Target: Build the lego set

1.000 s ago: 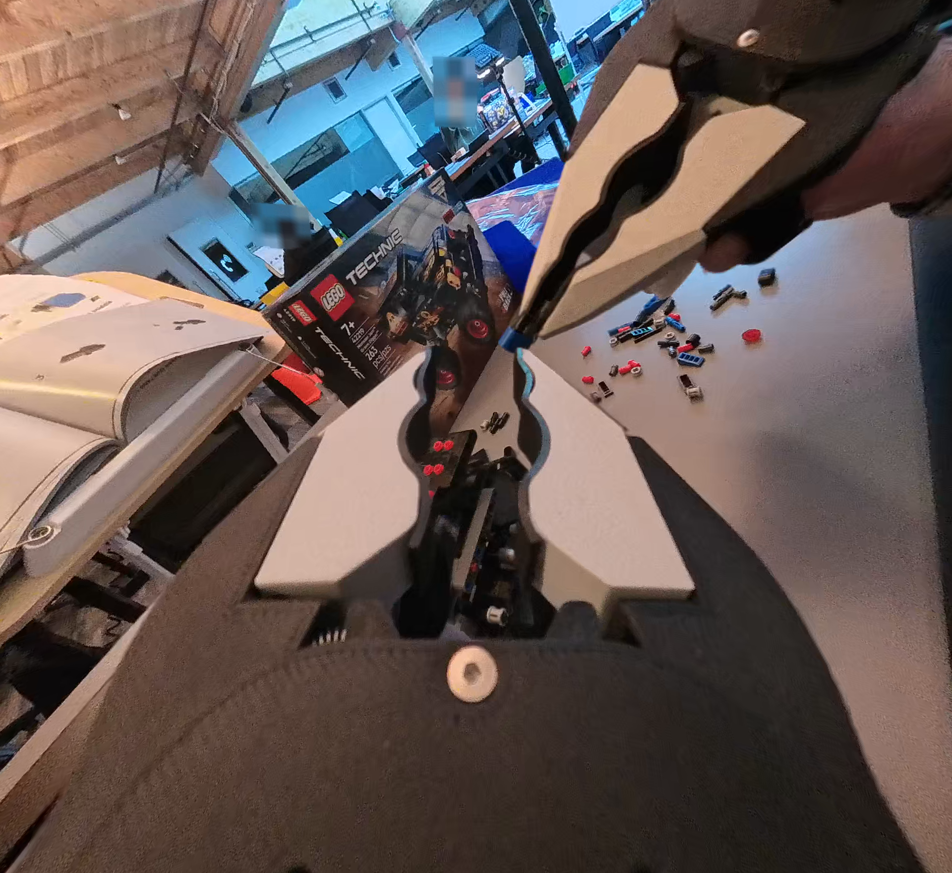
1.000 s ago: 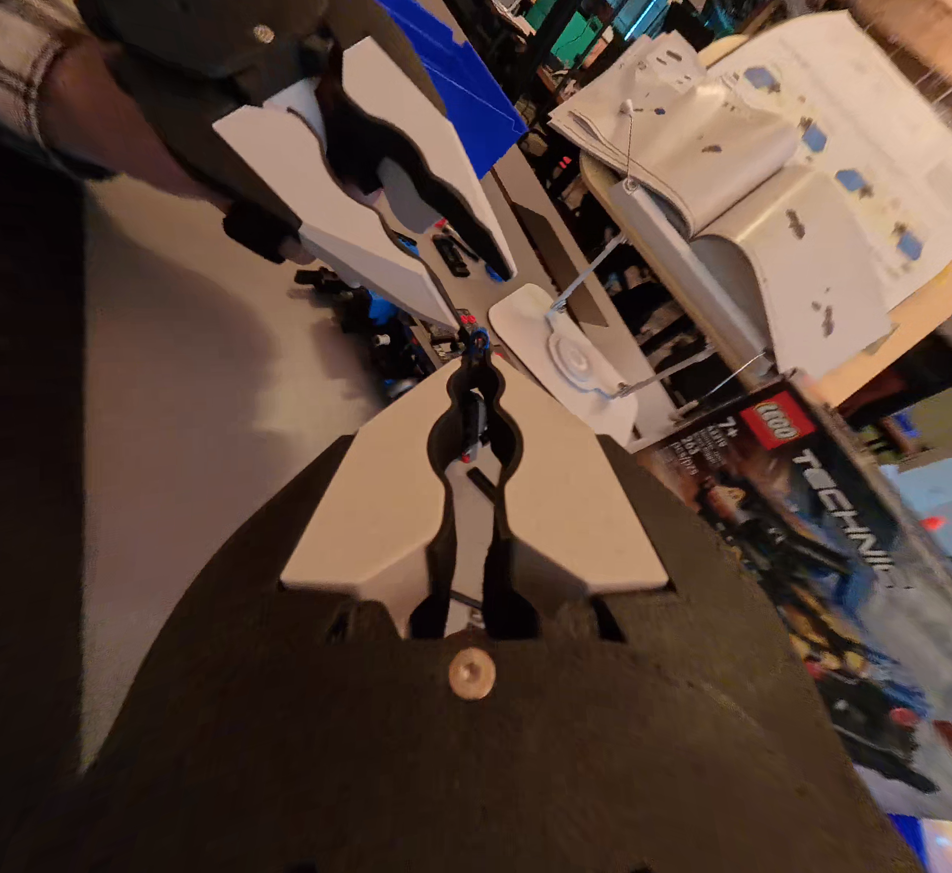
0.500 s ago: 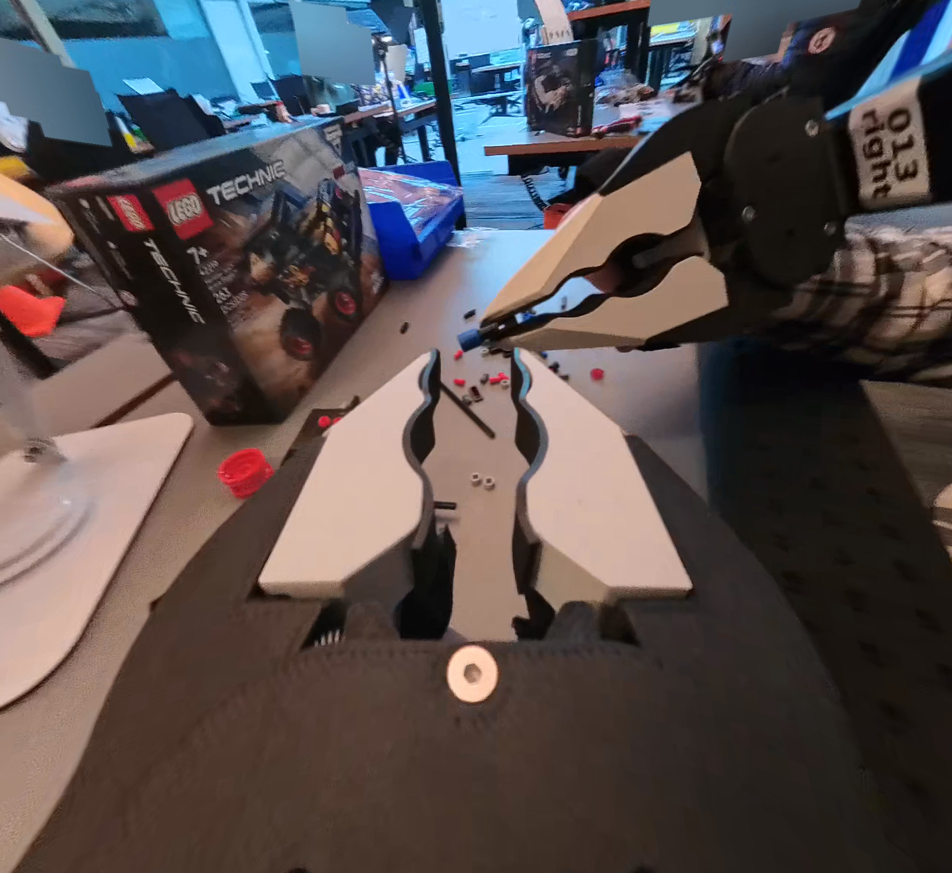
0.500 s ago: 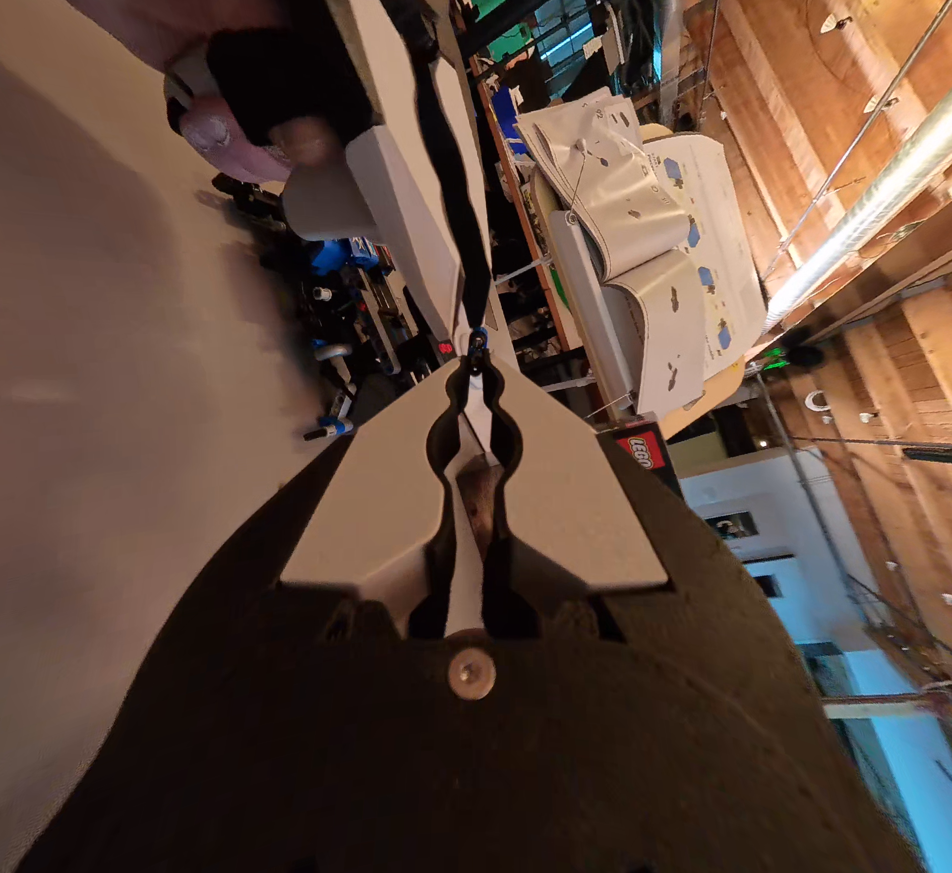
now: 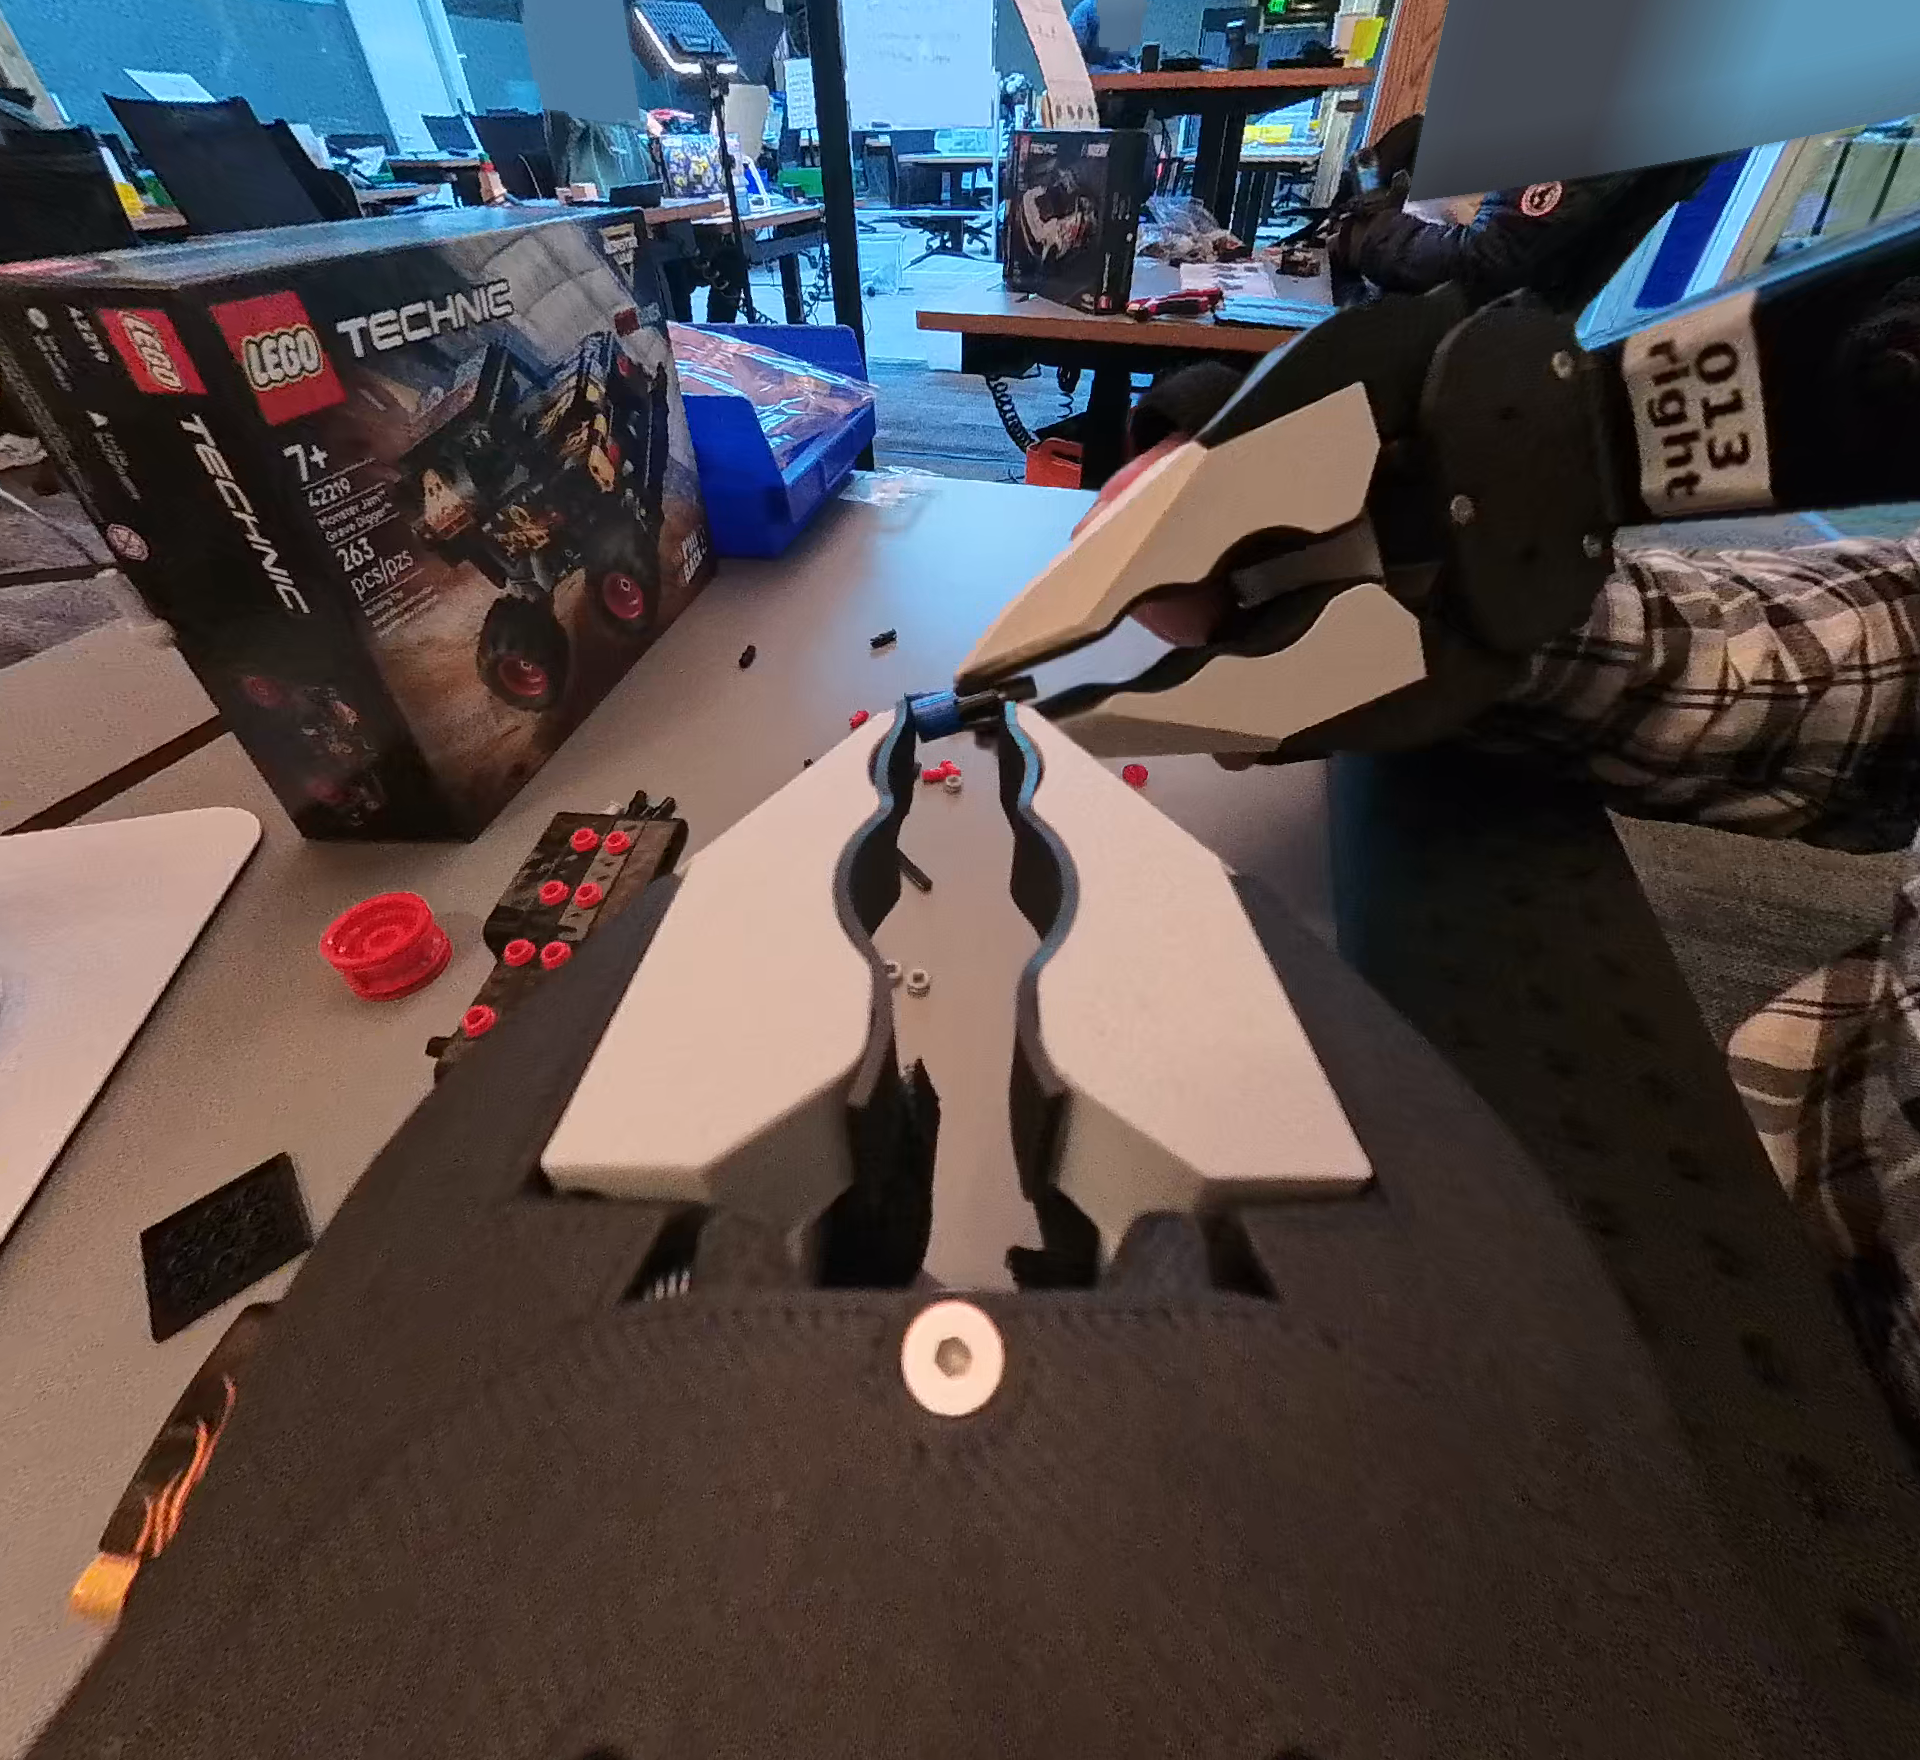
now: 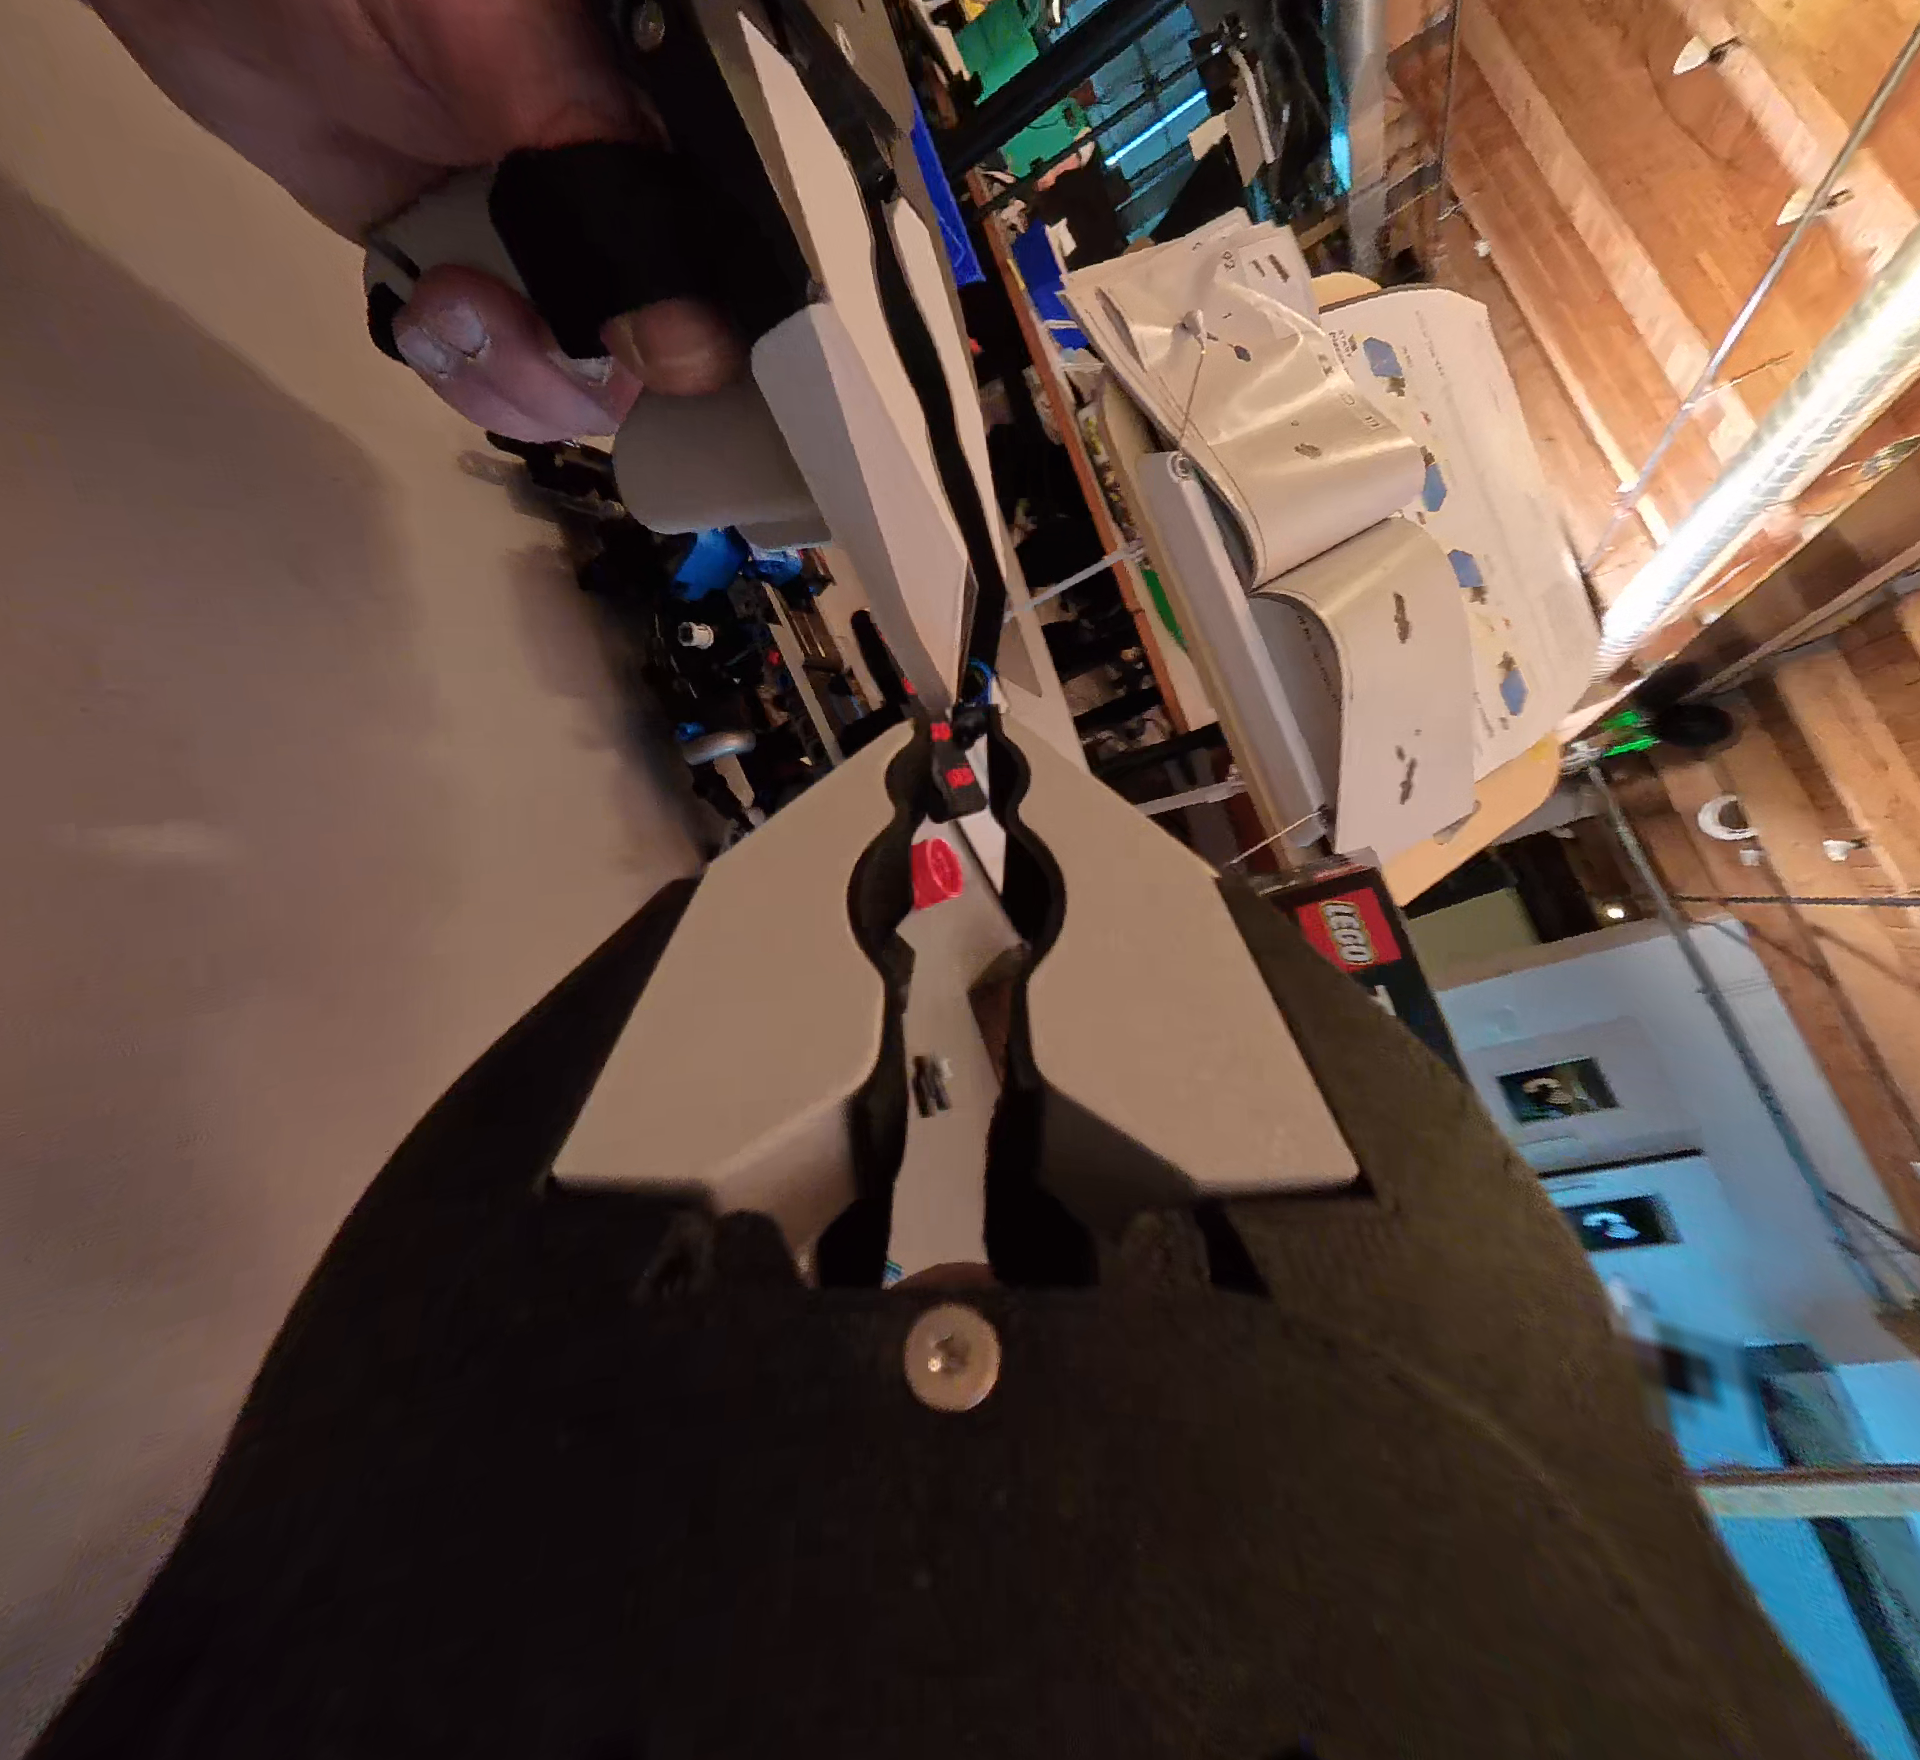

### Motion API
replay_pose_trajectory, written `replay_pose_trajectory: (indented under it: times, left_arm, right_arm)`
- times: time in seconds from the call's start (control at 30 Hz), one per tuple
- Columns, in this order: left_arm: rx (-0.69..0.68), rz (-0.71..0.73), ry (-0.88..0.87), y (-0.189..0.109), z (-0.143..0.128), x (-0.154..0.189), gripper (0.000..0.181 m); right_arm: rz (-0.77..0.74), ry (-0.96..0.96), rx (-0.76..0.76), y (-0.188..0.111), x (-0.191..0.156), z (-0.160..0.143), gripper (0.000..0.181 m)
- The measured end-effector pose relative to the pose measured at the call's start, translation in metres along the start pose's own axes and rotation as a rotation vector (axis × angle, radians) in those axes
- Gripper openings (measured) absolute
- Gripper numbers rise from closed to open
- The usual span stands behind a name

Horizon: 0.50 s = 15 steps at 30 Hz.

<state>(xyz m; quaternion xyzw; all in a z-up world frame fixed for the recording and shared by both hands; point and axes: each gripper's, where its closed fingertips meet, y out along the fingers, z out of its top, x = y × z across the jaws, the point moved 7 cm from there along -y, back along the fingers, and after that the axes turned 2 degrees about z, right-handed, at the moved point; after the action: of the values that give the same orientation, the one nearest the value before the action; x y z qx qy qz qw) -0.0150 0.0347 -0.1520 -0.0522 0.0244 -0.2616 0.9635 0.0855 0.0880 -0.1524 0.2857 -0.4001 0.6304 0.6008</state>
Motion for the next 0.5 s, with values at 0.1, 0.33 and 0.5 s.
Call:
replay_pose_trajectory:
  times: [0.1, 0.33, 0.5]
  left_arm:
    - [0.011, -0.019, -0.032, 0.0, -0.0001, -0.0002, 0.014]
    - [-0.004, -0.069, -0.108, 0.004, -0.0053, 0.0006, 0.014]
    - [0.01, -0.063, -0.103, 0.0029, -0.004, -0.0006, 0.014]
  right_arm:
    - [0.027, 0.028, 0.002, 0.0014, 0.0002, -0.0022, 0.013]
    - [0.084, 0.089, 0.019, -0.0015, 0.0016, -0.005, 0.005]
    - [0.096, 0.142, 0.04, -0.0006, 0.0043, -0.0048, 0.005]
